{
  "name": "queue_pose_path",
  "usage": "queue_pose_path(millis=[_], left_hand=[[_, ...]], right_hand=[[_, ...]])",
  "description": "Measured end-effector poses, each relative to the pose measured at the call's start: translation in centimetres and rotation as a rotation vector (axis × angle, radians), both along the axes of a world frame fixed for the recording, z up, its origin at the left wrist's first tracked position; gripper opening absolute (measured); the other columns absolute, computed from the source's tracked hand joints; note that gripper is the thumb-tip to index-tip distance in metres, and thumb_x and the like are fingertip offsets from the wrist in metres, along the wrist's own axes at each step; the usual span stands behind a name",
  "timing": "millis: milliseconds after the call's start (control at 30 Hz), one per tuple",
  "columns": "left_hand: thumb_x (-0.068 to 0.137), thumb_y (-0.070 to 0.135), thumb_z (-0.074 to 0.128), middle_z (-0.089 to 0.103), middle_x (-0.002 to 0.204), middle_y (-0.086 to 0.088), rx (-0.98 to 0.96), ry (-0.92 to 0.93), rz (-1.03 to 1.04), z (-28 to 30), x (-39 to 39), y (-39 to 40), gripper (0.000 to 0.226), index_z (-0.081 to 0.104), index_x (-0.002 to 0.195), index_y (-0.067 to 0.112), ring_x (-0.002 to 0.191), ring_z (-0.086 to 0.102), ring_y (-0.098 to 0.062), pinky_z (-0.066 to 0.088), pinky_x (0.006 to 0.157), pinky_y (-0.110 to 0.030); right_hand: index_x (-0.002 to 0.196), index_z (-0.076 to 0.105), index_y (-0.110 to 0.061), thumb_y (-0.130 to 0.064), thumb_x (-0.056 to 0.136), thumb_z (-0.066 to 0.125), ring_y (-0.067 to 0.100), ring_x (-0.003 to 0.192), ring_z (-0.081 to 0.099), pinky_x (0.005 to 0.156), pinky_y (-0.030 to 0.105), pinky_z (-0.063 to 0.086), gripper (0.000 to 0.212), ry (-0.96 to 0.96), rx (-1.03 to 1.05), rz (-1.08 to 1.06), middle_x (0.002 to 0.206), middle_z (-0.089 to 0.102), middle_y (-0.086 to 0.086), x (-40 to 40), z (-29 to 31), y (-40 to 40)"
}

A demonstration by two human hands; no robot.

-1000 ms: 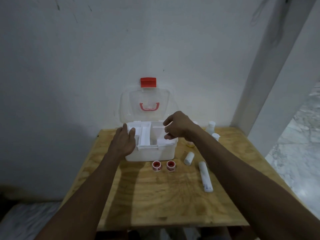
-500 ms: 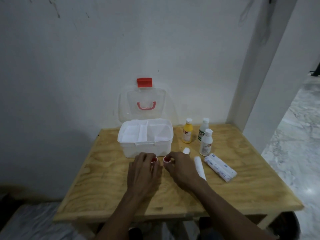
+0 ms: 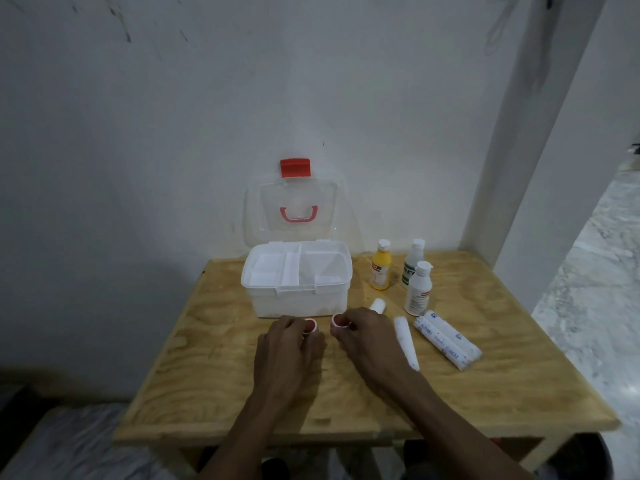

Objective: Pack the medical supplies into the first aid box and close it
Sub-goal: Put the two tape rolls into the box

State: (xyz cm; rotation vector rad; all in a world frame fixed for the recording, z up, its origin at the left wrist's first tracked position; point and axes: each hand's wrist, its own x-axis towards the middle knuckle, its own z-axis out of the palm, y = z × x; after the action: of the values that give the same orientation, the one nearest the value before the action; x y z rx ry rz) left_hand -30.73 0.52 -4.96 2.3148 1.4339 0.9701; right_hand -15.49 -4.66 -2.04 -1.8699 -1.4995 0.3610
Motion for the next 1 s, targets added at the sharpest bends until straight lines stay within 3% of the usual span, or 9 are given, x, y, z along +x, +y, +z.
queue_pose_path(millis=[100, 267, 400, 500, 600, 733, 1000], left_hand=[[0.091, 0.031, 0.064, 0.069, 0.107, 0.004, 0.07, -0.112, 0.022, 2.4, -1.2, -0.1, 0.02, 0.072, 0.105, 0.02, 0.097, 0.063, -0.012, 0.055, 0.084, -0.03], [0.09, 0.028, 0.066, 0.072, 0.105, -0.001, 0.123, -0.192, 0.118, 7.5, -3.0, 3.4, 0.021, 0.073, 0.103, 0.013, 0.091, 0.064, -0.014, 0.046, 0.079, -0.024], [0.088, 0.027, 0.069, 0.074, 0.102, -0.006, 0.103, -0.148, 0.101, 9.0, -3.9, 8.3, 0.022, 0.075, 0.1, 0.01, 0.087, 0.066, -0.017, 0.048, 0.077, -0.027], [0.089, 0.035, 0.065, 0.074, 0.105, -0.004, 0.049, -0.058, 0.093, 9.2, -3.8, 11.6, 0.027, 0.074, 0.102, 0.012, 0.092, 0.067, -0.02, 0.054, 0.082, -0.035], [0.09, 0.036, 0.064, 0.074, 0.109, -0.004, 0.01, 0.019, 0.099, 9.3, -3.5, 13.6, 0.029, 0.074, 0.107, 0.014, 0.095, 0.067, -0.02, 0.053, 0.082, -0.033], [0.09, 0.032, 0.065, 0.073, 0.11, -0.005, -0.003, 0.129, 0.11, 8.8, -3.0, 15.2, 0.027, 0.073, 0.11, 0.015, 0.092, 0.068, -0.021, 0.049, 0.075, -0.028], [0.088, 0.025, 0.069, 0.075, 0.104, -0.008, -0.005, 0.199, 0.109, 7.5, -3.2, 16.9, 0.023, 0.075, 0.108, 0.015, 0.083, 0.068, -0.023, 0.057, 0.073, -0.035]], right_hand=[[0.104, 0.075, -0.017, -0.033, 0.092, 0.066, 0.006, 0.084, 0.06, 0.078, 0.022, 0.049, 0.022, 0.019, 0.106, 0.062, 0.101, 0.073, -0.002, -0.6, 3.1, -0.2], [0.099, 0.077, -0.014, -0.033, 0.089, 0.071, 0.009, 0.081, 0.067, 0.076, 0.027, 0.054, 0.022, 0.042, 0.221, 0.097, 0.099, 0.077, -0.001, -1.8, 7.3, 4.0], [0.106, 0.076, -0.008, -0.026, 0.092, 0.068, 0.007, 0.075, 0.062, 0.062, 0.008, 0.039, 0.024, -0.002, 0.196, 0.142, 0.104, 0.077, 0.007, -2.8, 8.8, 9.2], [0.106, 0.074, -0.004, -0.023, 0.094, 0.066, 0.016, 0.08, 0.068, 0.074, 0.018, 0.05, 0.024, -0.034, 0.155, 0.162, 0.104, 0.075, 0.011, -3.5, 8.9, 13.1], [0.106, 0.074, -0.003, -0.021, 0.094, 0.066, 0.022, 0.085, 0.072, 0.084, 0.034, 0.058, 0.023, -0.113, 0.096, 0.217, 0.103, 0.075, 0.013, -3.6, 8.3, 16.5], [0.114, 0.071, -0.004, -0.017, 0.094, 0.065, 0.025, 0.093, 0.071, 0.085, 0.029, 0.054, 0.025, -0.205, 0.003, 0.272, 0.112, 0.073, 0.013, -3.3, 7.3, 19.2], [0.113, 0.074, -0.008, -0.015, 0.09, 0.071, 0.021, 0.086, 0.072, 0.085, 0.031, 0.057, 0.024, -0.341, -0.014, 0.332, 0.109, 0.075, 0.009, -3.1, 6.0, 21.3]])
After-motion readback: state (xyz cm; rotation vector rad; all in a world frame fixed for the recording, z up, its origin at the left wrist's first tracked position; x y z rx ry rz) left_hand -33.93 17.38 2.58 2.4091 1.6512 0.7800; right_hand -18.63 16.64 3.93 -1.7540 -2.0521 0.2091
